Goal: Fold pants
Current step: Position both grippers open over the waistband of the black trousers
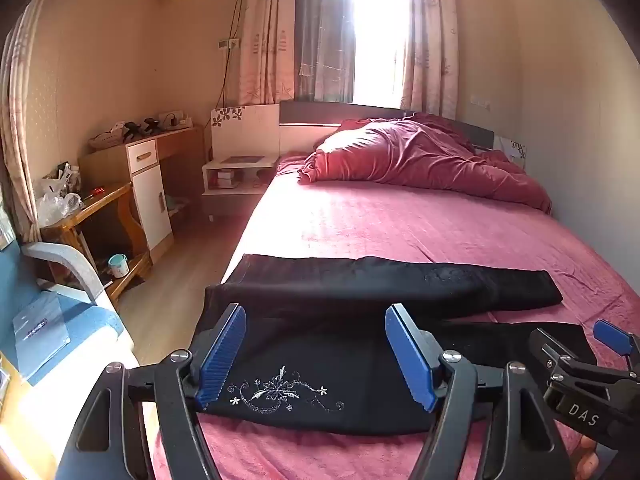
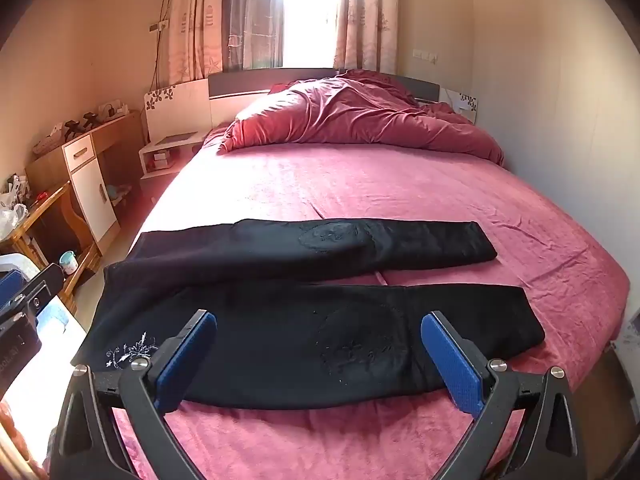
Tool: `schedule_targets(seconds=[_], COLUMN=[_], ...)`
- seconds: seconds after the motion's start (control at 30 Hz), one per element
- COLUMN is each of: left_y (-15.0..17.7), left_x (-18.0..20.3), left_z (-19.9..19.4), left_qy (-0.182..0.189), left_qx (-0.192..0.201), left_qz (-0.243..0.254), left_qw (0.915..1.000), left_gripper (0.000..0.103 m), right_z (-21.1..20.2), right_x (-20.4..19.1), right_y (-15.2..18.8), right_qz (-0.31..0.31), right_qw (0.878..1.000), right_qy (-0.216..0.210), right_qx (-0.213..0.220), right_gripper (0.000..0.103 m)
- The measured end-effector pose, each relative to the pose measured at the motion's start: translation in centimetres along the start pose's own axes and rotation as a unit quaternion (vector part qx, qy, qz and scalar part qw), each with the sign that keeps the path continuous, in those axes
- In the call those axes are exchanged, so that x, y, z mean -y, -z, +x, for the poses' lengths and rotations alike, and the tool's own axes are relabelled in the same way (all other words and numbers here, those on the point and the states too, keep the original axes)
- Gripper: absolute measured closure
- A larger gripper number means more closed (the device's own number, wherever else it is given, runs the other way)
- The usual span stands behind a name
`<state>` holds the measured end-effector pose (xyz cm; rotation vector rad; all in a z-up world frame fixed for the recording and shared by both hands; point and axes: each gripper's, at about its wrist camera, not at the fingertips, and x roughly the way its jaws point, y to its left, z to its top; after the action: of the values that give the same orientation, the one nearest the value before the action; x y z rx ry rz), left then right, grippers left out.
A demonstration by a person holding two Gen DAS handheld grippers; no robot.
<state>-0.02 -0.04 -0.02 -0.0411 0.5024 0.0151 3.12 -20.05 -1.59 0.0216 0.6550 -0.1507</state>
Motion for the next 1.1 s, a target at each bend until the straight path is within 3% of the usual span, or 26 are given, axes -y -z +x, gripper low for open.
schedule_targets(seconds=[0.1,0.3,1.1], left_y=[0.0,0.4,1.5], left_x=[0.1,0.3,-0.4], left_z=[0.2,0.6,2.3], left_qy=[0.001,0.006,0.004], left_qx=[-0.016,-0.028,-0.051], left_qz=[0.000,-0.004,-0.010], left_qw=[0.9999,0.9996,0.9987], left_gripper=[0.029,0.029,0.029], right_z=[0.9,0.0,1.2], right_x=[0.7,0.1,-0.1], right_y=[-0.2,0.6,1.6], right_qz=[0.013,-0.009,0.003], right_qw=[0.999,1.000,1.000], right_qy=[-0.020,-0.005,-0.006], right_qx=[-0.022,0.001,-0.018], right_gripper=[0.000,0.000,0.000])
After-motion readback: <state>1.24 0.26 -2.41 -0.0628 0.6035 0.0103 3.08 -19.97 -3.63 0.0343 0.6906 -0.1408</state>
